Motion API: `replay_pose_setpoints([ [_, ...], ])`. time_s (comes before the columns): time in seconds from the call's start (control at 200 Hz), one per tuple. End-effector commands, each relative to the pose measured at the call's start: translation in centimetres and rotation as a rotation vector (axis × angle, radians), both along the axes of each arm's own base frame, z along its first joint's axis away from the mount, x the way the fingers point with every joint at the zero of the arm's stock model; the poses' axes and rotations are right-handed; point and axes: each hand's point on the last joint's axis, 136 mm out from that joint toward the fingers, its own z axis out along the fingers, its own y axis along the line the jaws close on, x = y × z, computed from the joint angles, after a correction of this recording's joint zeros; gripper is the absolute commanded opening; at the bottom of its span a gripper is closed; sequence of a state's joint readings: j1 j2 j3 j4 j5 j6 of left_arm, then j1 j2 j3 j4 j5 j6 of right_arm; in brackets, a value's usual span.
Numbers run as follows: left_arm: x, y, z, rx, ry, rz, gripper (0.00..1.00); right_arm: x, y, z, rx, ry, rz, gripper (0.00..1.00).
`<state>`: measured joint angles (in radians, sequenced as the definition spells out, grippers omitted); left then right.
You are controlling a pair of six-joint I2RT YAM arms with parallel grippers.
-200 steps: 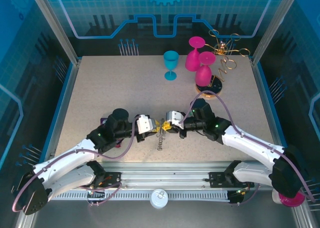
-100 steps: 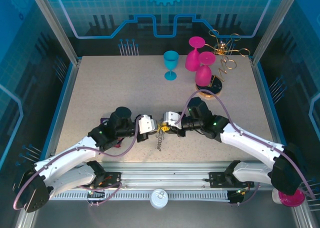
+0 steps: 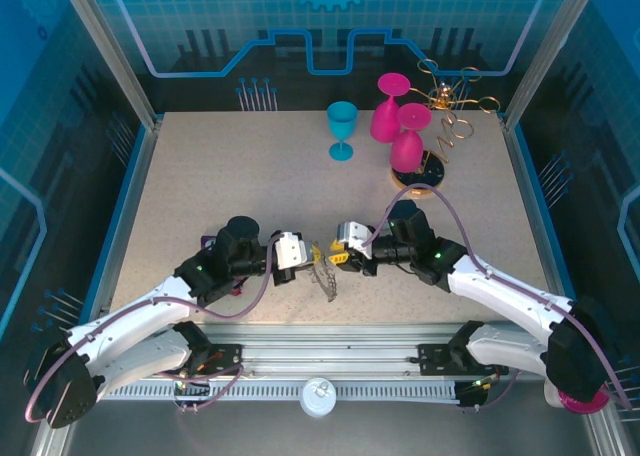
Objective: Put the keys on the keyring
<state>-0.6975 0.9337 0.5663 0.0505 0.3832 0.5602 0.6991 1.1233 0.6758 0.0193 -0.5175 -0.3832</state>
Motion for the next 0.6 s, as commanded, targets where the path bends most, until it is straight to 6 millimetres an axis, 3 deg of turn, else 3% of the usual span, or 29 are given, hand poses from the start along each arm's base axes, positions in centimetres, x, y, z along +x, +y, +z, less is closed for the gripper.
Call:
replay_pose_setpoints([
  [0.0, -0.5, -0.3, 1.5, -0.043, -0.062, -0.043, 0.0, 0.0, 0.4, 0.6, 0.037, 0.016, 0.022, 0.22],
  [0.305, -0.5, -0.6, 2.4, -0.09, -0.077, -0.047, 0.0, 0.4, 1.0, -0.1, 0.035, 0.053, 0.022, 0.09],
  [0.47, -0.3, -1.1, 3.7, -0.183, -0.072, -0.046, 0.0, 0.7, 1.9, -0.1, 0.062, 0.066, 0.038, 0.09],
  [0.595, -0.1, -1.3, 3.7, -0.215, -0.058, -0.037, 0.0, 0.8, 2.2, 0.6, 0.095, 0.061, 0.037, 0.14],
])
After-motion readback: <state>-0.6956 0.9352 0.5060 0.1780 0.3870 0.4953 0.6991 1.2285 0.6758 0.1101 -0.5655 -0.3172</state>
